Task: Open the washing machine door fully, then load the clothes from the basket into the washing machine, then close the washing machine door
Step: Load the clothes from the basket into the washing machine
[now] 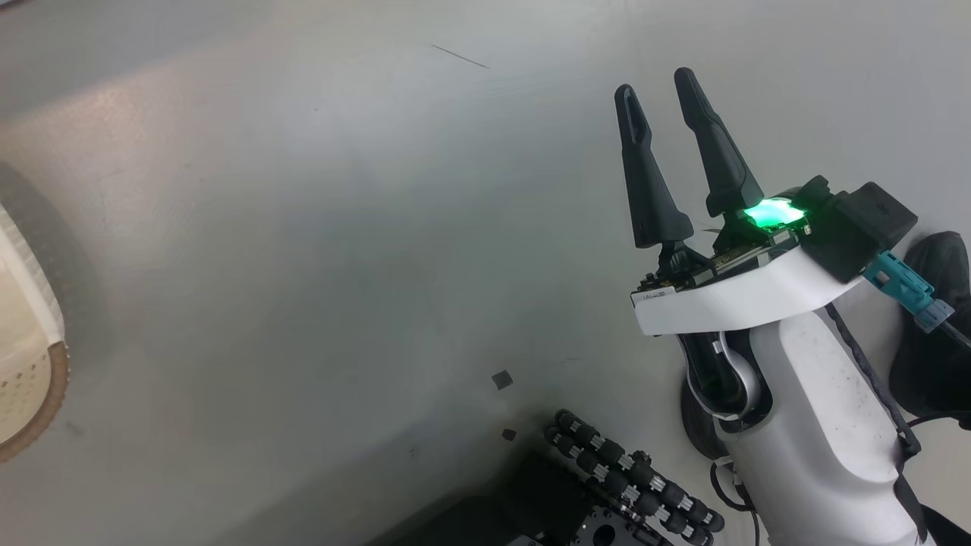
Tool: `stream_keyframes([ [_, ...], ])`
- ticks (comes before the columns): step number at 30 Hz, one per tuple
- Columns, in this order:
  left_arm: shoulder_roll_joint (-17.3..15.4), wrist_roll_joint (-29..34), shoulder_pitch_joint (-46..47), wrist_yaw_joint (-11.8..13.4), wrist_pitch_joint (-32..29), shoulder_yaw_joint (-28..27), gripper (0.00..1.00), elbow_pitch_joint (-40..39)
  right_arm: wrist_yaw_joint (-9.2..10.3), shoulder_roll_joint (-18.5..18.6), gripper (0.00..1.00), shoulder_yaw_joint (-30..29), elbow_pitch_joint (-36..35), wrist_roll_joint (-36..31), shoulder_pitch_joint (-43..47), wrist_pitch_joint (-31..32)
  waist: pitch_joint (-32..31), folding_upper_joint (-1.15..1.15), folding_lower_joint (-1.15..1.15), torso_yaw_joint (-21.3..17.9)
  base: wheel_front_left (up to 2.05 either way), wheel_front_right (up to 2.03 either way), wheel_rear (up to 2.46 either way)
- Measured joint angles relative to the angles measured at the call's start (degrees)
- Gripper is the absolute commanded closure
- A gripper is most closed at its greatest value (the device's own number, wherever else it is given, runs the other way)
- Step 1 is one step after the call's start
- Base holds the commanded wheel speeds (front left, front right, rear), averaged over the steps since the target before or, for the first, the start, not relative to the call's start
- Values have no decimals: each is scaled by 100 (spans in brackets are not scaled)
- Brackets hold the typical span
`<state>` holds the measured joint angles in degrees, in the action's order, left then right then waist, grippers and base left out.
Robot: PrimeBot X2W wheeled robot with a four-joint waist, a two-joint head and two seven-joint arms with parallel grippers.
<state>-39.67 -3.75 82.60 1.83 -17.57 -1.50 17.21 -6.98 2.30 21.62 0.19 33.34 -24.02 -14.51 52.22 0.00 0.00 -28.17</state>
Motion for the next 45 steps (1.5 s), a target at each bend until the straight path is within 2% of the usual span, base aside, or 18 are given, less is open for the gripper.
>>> stream_keyframes([
  [3,44,31,172,89,259,-8,100,-37,0,-2,0,3,-10,0,-23,0,80,0,0,-55,0,0,0],
  [9,246,18,144,200,303,-33,100,455,0,-3,0,24,14,0,-32,0,170,0,0,-107,0,0,0],
  [18,467,-40,68,249,388,-41,100,655,0,-4,0,-8,38,-67,-109,0,157,0,0,-27,0,0,0],
  [19,501,-68,57,252,408,-51,95,687,0,-4,0,-30,45,-79,-146,0,149,0,0,-11,0,0,0],
  [21,611,-158,-2,302,454,-145,34,814,-1,-4,0,-67,66,-118,-165,-1,119,0,0,20,0,0,0],
  [22,656,-208,-58,312,453,-185,0,879,0,-3,0,-75,84,-122,-165,-1,99,0,0,37,0,0,0],
  [29,689,-241,-476,325,716,-255,0,1145,-1,-3,0,-250,174,-285,-155,-1,-119,0,0,160,0,0,0],
  [45,1150,-753,-1831,343,1824,-637,0,1604,-1,171,0,-778,337,-632,167,-1,-890,0,0,623,0,0,0],
])
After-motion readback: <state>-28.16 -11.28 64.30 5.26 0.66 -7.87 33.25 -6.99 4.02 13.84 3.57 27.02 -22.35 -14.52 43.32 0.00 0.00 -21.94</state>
